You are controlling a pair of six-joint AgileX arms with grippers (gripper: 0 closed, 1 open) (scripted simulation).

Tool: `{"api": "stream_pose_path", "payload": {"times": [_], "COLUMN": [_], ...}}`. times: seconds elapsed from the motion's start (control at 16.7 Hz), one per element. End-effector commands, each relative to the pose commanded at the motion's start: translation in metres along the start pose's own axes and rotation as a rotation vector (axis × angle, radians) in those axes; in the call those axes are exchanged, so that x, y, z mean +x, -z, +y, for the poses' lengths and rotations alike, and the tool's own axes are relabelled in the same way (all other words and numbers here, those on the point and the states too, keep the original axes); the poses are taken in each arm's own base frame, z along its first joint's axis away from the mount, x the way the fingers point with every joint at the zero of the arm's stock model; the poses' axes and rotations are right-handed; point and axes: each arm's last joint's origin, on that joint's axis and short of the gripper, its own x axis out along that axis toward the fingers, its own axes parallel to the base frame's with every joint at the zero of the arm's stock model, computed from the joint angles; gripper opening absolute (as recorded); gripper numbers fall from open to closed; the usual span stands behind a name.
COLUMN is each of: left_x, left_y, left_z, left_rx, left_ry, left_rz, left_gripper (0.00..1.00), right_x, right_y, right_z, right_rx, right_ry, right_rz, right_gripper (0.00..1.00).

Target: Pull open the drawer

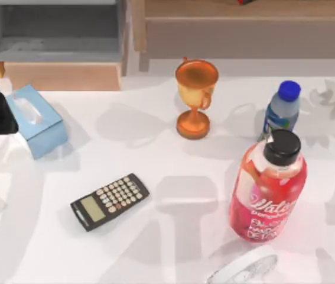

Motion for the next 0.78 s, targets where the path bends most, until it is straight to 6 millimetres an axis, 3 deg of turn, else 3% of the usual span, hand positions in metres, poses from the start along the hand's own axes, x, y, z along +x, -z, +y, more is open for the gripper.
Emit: {"api": "stream_pose_path", "payload": {"times": [0.18,0.42,0.6,0.78], "left_x": [0.036,0.075,0.089,0.090], "left_y": [-0.014,-0.016,-0.015,-0.015], "left_z": [-0.027,-0.066,-0.083,-0.086], "left_rx": [0.002,0.008,0.008,0.008], "left_ry": [0.003,0.003,0.002,0.001], "left_rz": [0.017,0.032,0.030,0.030], "left_gripper": [1.00,1.00,1.00,1.00], "right_x": [0.000,0.000,0.000,0.000], "right_y": [0.000,0.000,0.000,0.000], "right_z": [0.000,0.000,0.000,0.000], "right_rx": [0.000,0.000,0.000,0.000], "right_ry": [0.000,0.000,0.000,0.000], "right_rz": [0.000,0.000,0.000,0.000], "right_gripper": [1.00,1.00,1.00,1.00]}}
